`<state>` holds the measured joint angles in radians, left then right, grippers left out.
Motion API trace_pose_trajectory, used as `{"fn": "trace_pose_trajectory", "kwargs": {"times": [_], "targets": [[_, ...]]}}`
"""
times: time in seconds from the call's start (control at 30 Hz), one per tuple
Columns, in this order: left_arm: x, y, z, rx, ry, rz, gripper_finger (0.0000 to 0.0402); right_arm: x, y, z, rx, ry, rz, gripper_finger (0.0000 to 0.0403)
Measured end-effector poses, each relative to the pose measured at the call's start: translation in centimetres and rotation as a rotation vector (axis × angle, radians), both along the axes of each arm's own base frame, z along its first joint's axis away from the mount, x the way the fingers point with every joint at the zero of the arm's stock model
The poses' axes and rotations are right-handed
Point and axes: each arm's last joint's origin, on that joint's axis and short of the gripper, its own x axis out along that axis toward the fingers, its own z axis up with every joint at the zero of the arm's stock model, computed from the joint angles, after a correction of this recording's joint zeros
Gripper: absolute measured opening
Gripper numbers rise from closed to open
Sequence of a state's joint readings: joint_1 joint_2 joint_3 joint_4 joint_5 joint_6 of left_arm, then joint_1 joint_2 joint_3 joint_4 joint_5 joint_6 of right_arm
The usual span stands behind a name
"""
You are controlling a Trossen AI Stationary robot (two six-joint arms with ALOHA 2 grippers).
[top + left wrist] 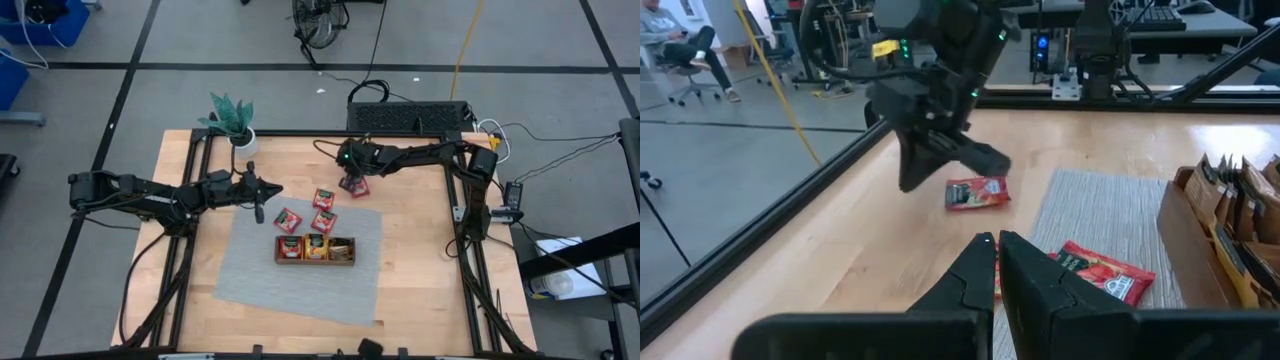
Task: Pick & Place Tea
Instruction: Put the red tea bag into the left compartment of the wood organizer
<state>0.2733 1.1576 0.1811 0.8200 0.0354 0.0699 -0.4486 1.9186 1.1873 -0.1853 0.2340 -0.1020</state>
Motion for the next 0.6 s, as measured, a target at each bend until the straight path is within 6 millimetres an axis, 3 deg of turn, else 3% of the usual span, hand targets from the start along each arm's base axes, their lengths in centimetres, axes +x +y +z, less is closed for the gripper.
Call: {"fn": "trace_pose_trajectory", "kwargs": {"times": [0.3,0.6], "targets": [[0.0,0.0,-0.2,-0.006,0.018,0.000,0.0026,-0.6,0.3,0.2,-0.001,0.059,-0.012,0.0000],[-0.1,0.0,-0.4,-0.015,0.038,0.000,0.0026,-4.0,2.6,4.6,0.115,0.176,-0.046,0.0001]]}}
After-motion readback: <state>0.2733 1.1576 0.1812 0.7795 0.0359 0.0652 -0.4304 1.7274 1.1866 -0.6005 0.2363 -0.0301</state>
